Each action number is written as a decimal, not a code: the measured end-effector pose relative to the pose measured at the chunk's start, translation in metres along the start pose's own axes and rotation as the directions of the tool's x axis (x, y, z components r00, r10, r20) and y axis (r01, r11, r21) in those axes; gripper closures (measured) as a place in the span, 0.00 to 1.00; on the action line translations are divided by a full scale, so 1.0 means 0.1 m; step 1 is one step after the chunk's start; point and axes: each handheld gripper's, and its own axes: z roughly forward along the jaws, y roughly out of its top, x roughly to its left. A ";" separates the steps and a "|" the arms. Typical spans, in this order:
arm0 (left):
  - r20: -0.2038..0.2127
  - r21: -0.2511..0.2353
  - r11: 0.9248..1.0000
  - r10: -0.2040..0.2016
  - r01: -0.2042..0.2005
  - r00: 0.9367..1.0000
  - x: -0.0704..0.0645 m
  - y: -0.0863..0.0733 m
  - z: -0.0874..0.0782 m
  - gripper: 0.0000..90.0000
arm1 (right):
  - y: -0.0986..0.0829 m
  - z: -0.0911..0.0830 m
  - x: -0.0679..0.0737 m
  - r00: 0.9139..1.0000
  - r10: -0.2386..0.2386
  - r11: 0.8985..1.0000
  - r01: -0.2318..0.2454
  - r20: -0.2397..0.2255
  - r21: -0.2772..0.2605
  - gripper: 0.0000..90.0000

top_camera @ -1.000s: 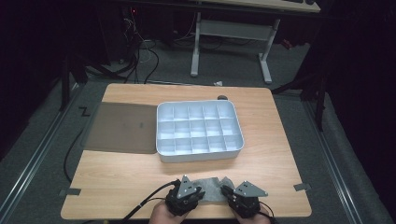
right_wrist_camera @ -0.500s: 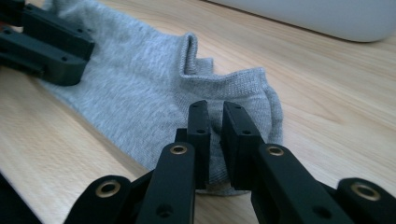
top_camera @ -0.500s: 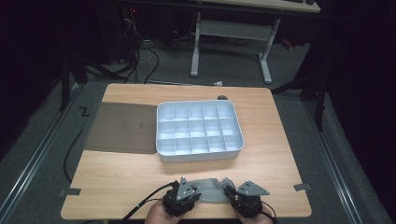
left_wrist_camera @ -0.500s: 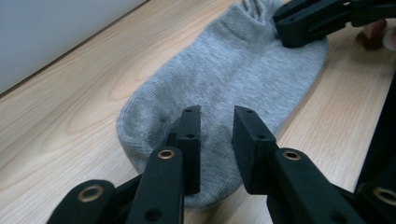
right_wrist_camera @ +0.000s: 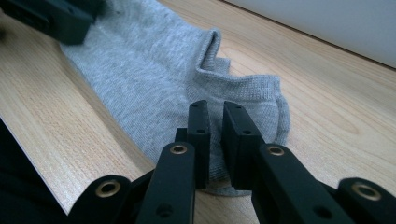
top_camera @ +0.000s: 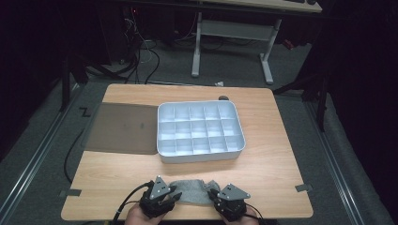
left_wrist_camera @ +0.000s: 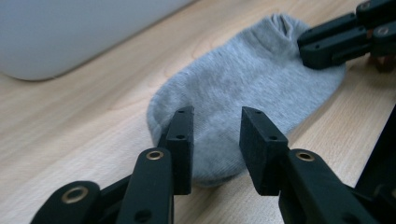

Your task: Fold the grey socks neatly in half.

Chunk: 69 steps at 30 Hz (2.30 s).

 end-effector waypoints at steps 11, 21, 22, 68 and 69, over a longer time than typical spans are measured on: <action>-0.076 -0.100 0.995 -0.034 0.026 0.997 0.10 0.01 -0.12 0.83 | -0.01 -0.01 -0.01 1.000 -0.009 1.000 0.009 0.005 -0.006 0.91; -0.088 0.014 0.999 -0.032 0.034 0.996 0.13 -0.01 0.12 0.93 | -0.05 -0.06 -0.10 1.000 0.016 1.000 -0.016 0.012 0.001 0.91; -0.082 0.017 0.999 -0.028 0.029 0.996 0.12 -0.01 0.14 0.93 | -0.06 -0.07 -0.12 1.000 0.020 1.000 -0.020 0.014 0.000 0.90; -0.010 -0.013 0.999 0.041 -0.041 0.999 -0.18 0.04 0.20 0.69 | -0.19 -0.26 -0.44 0.964 0.263 0.964 -0.261 0.040 -0.051 0.90; -0.011 -0.020 0.999 0.042 -0.042 0.999 -0.18 0.05 0.19 0.68 | -0.19 -0.28 -0.46 0.963 0.267 0.963 -0.264 0.041 -0.058 0.90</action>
